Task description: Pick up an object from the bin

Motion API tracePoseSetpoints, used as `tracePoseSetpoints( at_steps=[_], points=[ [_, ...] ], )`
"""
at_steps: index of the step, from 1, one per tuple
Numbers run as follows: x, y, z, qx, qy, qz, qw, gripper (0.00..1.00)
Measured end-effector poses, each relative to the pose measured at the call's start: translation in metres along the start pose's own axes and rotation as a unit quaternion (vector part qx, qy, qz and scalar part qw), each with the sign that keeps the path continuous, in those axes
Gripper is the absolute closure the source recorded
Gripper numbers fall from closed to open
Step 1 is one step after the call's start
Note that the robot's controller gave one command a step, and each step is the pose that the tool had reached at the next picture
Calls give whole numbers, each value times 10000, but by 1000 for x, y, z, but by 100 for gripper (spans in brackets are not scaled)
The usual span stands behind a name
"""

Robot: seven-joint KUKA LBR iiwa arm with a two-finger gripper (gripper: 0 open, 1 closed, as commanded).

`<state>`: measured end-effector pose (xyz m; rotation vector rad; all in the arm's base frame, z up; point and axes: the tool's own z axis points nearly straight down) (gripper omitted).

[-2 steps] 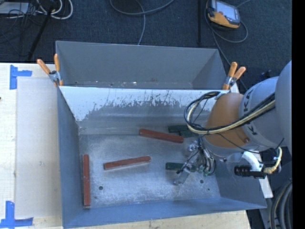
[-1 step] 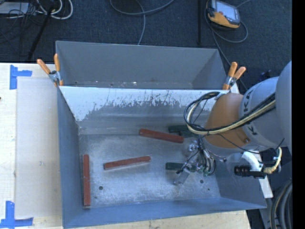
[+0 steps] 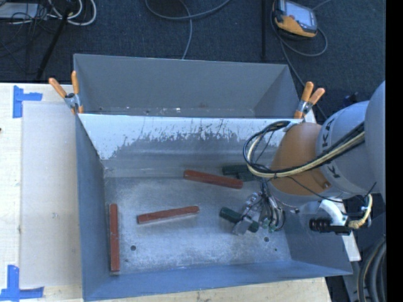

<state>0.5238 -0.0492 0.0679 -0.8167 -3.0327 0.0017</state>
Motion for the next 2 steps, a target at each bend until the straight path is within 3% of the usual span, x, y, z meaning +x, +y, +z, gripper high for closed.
tracePoseSetpoints(
  at_steps=[2],
  points=[
    [-1,0,-56,-13,-14,-70,10000,100]
  ],
)
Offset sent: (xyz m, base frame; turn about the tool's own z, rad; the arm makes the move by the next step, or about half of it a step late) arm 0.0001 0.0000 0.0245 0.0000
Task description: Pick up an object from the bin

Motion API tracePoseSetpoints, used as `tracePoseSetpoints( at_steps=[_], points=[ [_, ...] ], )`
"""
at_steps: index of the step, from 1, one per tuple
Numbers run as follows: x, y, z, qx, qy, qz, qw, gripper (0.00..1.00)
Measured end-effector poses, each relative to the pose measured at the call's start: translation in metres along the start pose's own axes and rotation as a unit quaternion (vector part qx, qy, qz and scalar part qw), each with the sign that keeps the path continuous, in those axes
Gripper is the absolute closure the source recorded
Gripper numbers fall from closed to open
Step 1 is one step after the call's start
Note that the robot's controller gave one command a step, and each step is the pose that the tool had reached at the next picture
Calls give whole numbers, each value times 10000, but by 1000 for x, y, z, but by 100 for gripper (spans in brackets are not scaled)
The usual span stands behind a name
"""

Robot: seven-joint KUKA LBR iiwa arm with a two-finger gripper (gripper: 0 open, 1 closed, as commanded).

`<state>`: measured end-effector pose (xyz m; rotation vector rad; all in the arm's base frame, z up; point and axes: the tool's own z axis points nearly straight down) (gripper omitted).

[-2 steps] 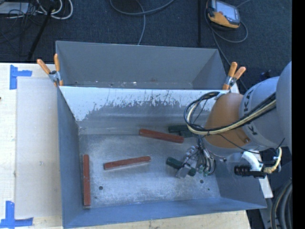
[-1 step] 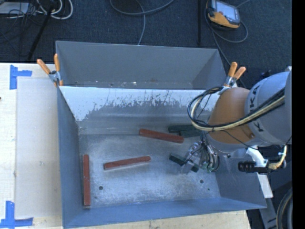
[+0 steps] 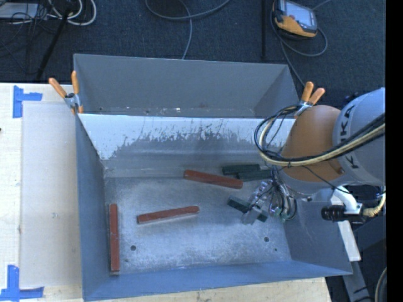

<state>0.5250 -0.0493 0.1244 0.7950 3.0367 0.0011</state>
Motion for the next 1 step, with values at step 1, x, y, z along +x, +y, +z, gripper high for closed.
tracePoseSetpoints(
  at_steps=[1],
  points=[
    [-1,0,-15,2,7,-36,10000,100]
  ],
)
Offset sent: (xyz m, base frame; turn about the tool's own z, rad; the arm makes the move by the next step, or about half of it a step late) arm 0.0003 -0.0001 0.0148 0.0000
